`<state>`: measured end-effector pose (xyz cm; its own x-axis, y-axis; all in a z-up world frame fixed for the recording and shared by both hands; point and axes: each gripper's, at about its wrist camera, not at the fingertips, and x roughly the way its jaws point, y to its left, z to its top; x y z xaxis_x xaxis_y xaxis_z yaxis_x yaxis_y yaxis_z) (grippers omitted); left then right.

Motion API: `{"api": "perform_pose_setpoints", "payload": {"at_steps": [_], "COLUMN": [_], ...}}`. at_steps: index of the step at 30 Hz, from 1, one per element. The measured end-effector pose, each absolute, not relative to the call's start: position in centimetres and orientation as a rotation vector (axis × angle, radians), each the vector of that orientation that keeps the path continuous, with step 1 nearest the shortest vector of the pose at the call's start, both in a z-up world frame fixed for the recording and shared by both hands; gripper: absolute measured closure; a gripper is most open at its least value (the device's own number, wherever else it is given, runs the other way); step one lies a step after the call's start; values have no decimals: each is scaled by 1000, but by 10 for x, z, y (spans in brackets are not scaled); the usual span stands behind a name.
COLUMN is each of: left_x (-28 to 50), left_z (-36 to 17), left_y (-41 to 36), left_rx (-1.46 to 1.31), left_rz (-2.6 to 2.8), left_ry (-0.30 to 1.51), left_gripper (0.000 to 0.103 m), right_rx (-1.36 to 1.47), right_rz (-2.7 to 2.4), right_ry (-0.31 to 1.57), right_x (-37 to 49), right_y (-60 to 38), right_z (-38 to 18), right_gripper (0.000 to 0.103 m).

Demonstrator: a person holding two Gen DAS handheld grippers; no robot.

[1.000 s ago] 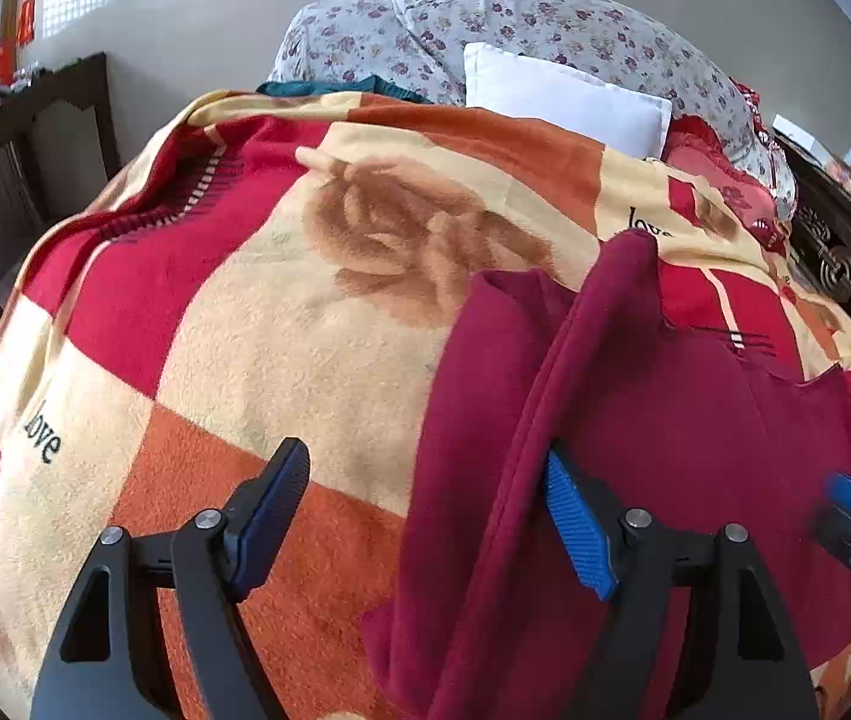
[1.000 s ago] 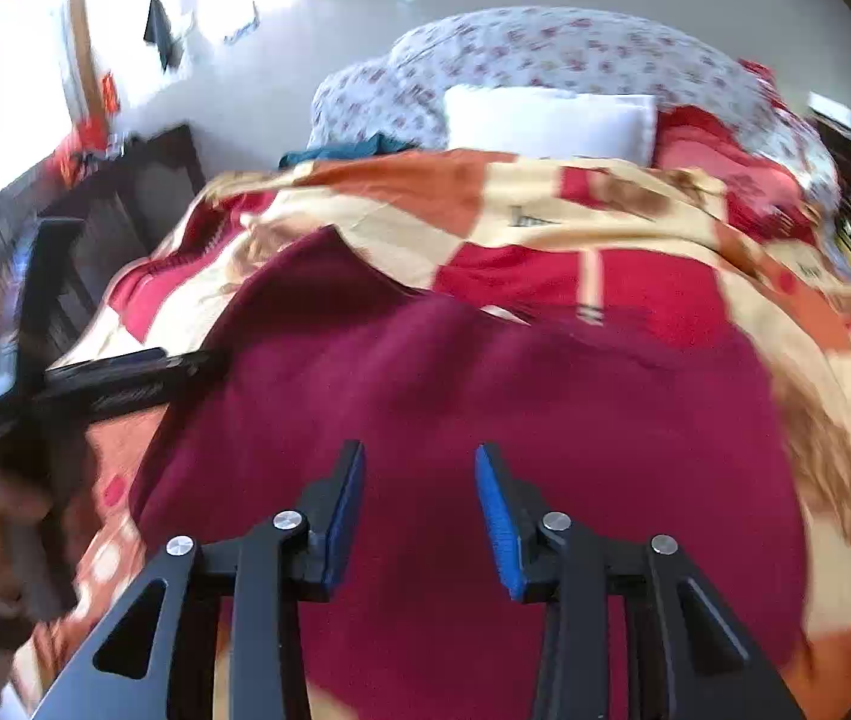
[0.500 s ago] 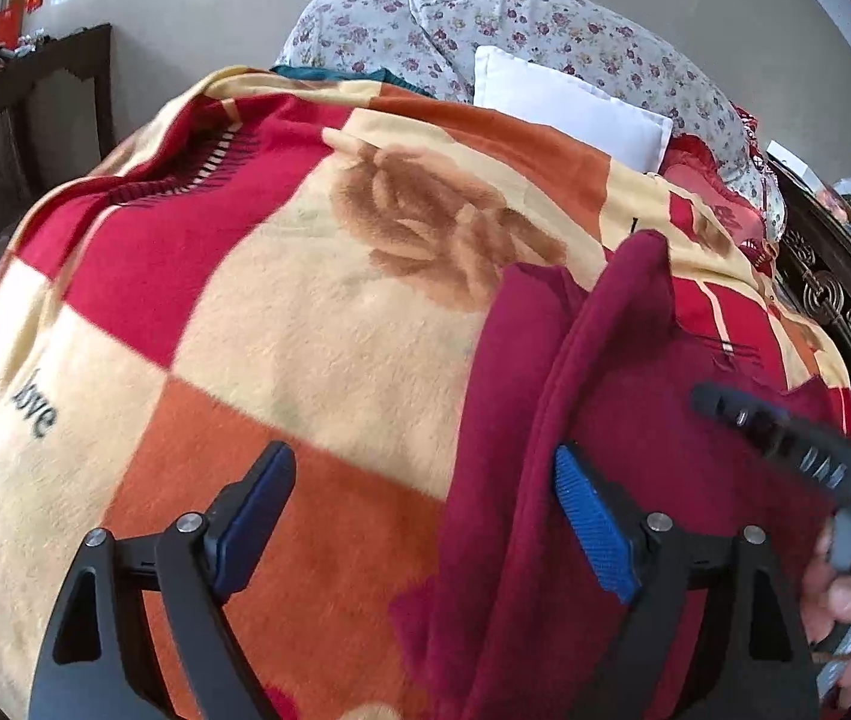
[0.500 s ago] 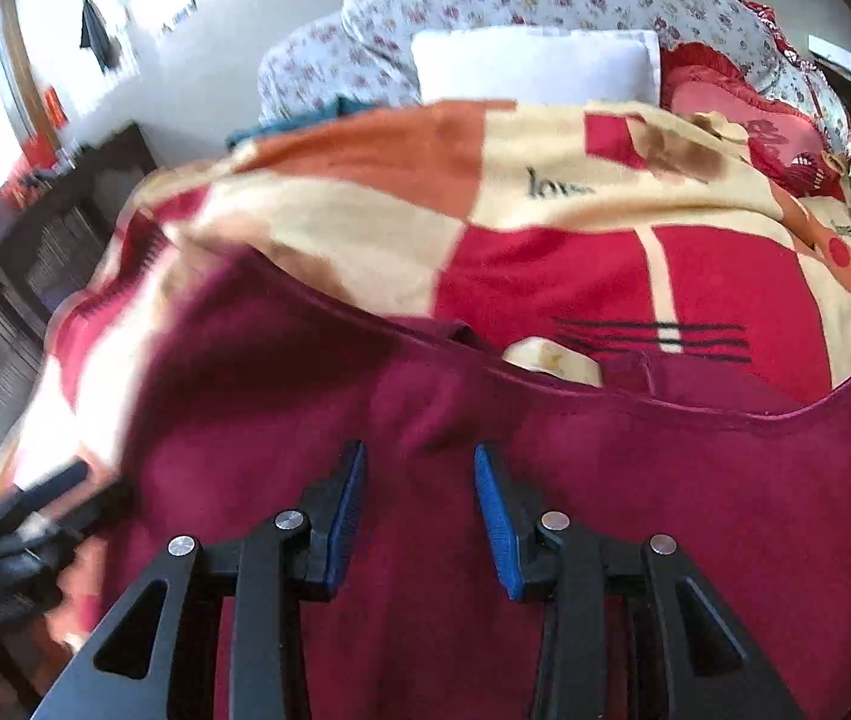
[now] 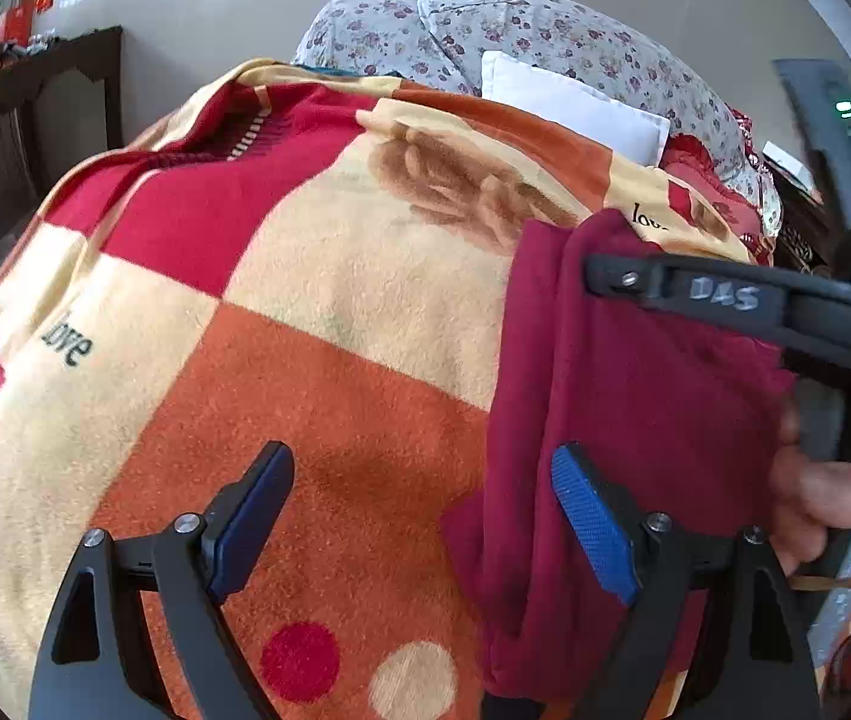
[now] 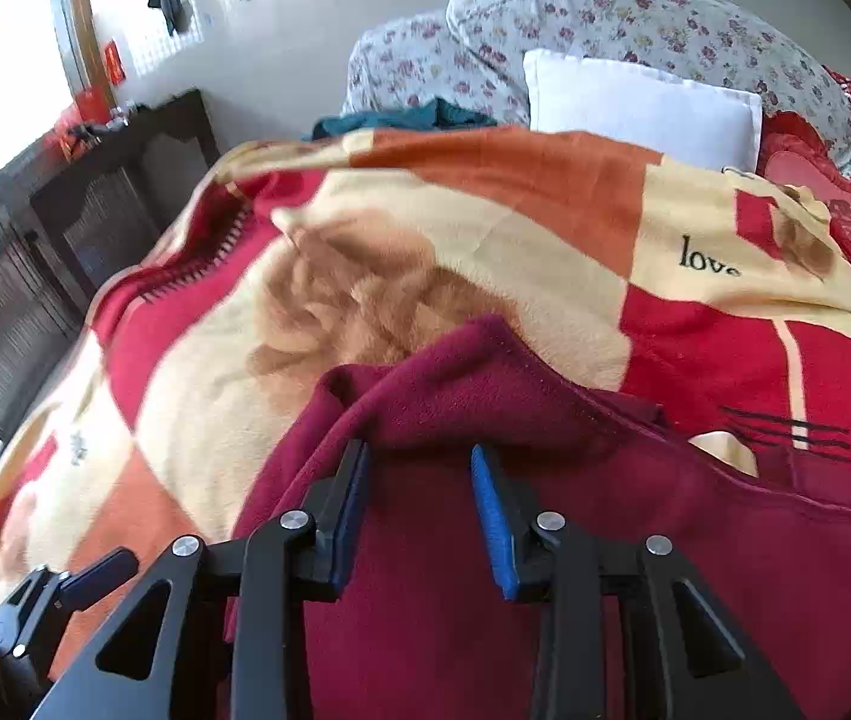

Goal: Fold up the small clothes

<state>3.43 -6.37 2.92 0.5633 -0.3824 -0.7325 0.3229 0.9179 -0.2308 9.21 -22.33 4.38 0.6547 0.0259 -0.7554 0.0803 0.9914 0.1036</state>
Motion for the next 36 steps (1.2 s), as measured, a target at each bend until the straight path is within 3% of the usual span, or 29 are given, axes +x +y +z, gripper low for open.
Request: {"api": "perform_pose_setpoints", "payload": {"at_steps": [16,17,19,30,35,36], "left_x": [37,37,36,39,38,39], "left_z": [19,19,19,15,15,15], "left_y": [-61,-61,-61,-59,-61,-61], "left_rx": [-111,-110,-112,-139,-134,-135], "left_rz": [-477,-487,-505,-525,-519,-519], "left_ry": [884,884,885,900,891,890], "left_gripper": [12,11,11,8,7,6], "right_rx": [187,197,211,98,68,53], "right_rz": [-31,-21,4,-17,-16,-22], "right_ry": [871,870,873,966,979,973], "right_x": [93,90,89,113,116,115], "right_y": [-227,-226,-221,-184,-183,-182], "right_z": [55,58,61,45,37,37], "right_gripper": [65,63,41,28,28,38]}}
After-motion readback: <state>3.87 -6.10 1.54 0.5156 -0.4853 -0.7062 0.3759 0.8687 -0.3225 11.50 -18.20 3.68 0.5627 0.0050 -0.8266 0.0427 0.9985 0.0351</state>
